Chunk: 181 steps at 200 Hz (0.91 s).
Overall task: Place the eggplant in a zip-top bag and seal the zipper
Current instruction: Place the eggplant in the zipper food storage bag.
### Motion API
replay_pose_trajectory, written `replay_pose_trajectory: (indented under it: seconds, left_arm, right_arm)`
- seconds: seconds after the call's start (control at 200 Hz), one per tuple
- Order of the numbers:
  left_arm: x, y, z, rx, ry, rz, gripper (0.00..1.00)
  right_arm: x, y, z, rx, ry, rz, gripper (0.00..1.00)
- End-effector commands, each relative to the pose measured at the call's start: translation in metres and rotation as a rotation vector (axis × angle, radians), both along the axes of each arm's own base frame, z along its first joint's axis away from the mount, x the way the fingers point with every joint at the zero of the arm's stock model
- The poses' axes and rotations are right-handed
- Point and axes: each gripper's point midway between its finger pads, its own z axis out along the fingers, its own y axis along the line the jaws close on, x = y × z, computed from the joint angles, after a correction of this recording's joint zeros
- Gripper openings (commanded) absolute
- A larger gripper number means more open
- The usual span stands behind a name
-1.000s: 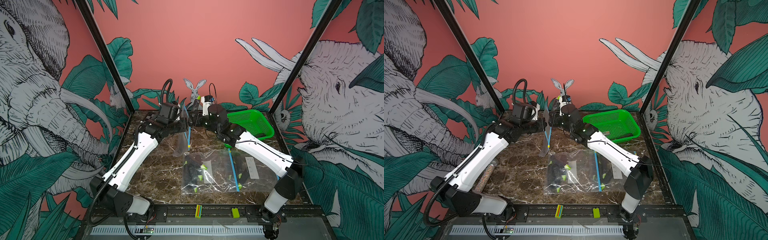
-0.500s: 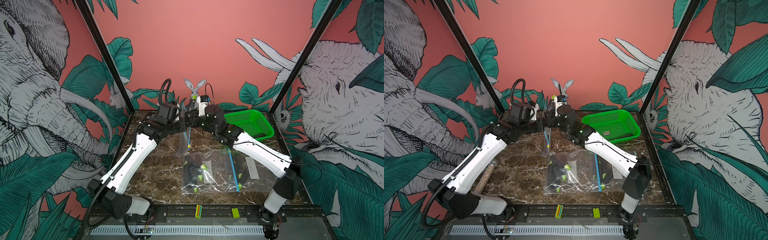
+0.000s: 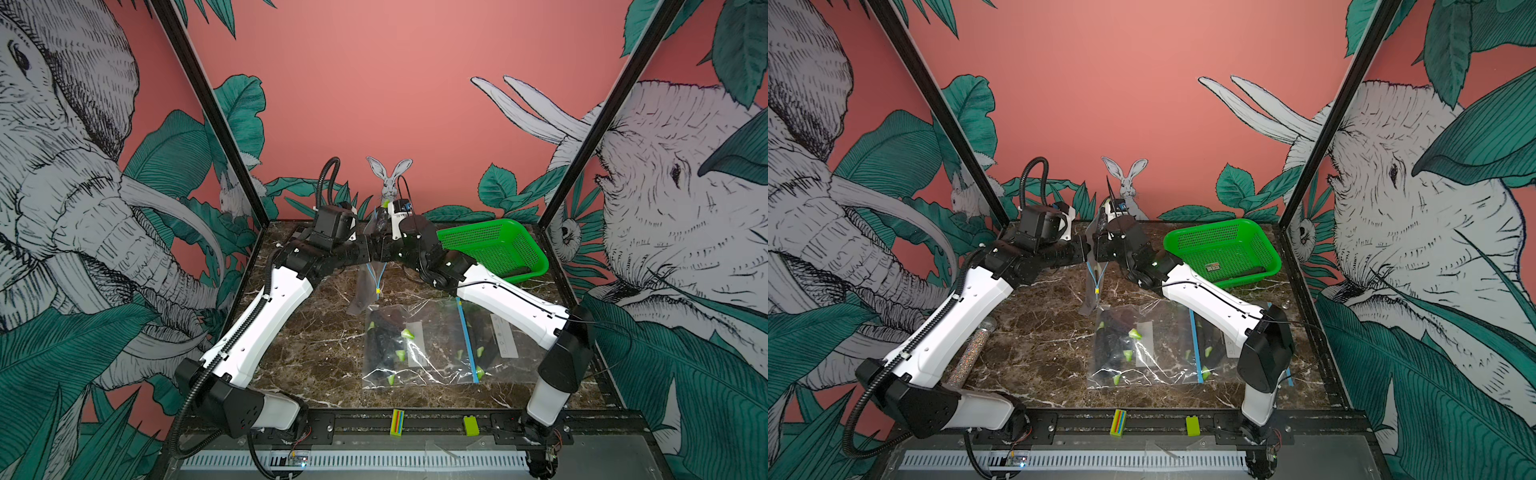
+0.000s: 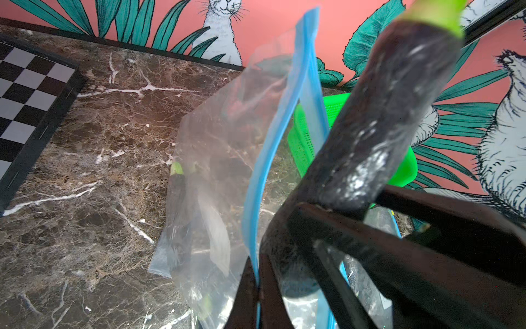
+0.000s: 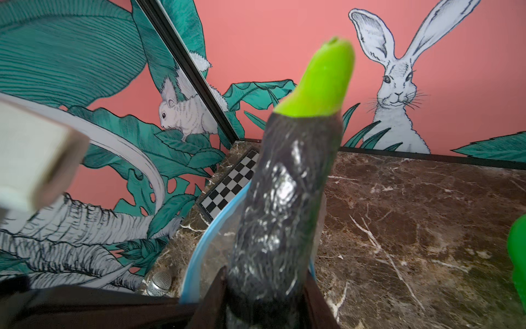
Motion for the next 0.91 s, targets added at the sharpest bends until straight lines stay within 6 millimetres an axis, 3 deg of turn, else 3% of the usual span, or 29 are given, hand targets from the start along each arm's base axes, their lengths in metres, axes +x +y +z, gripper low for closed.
replay_pose_trajectory:
  seconds: [0.0, 0.205, 0.66, 0.9]
  left_arm:
    - [-0.003, 0.004, 0.016, -0.008, -0.042, 0.006, 0.0]
    - [-0.002, 0.003, 0.015, -0.008, -0.039, 0.005, 0.0]
    - [0.0, 0.0, 0.011, -0.019, -0.028, 0.003, 0.0]
    - [-0.001, 0.0, 0.014, -0.022, -0.035, 0.004, 0.0]
  right_arm:
    - [-0.002, -0.007, -0.003, -0.055, -0.031, -0.013, 0.15]
    - [-0.009, -0.013, -0.014, -0.105, -0.02, 0.01, 0.21]
    - [-0.028, -0.011, 0.023, 0.025, 0.012, 0.069, 0.42]
    - [-0.031, -0.014, 0.026, 0.026, 0.014, 0.07, 0.47]
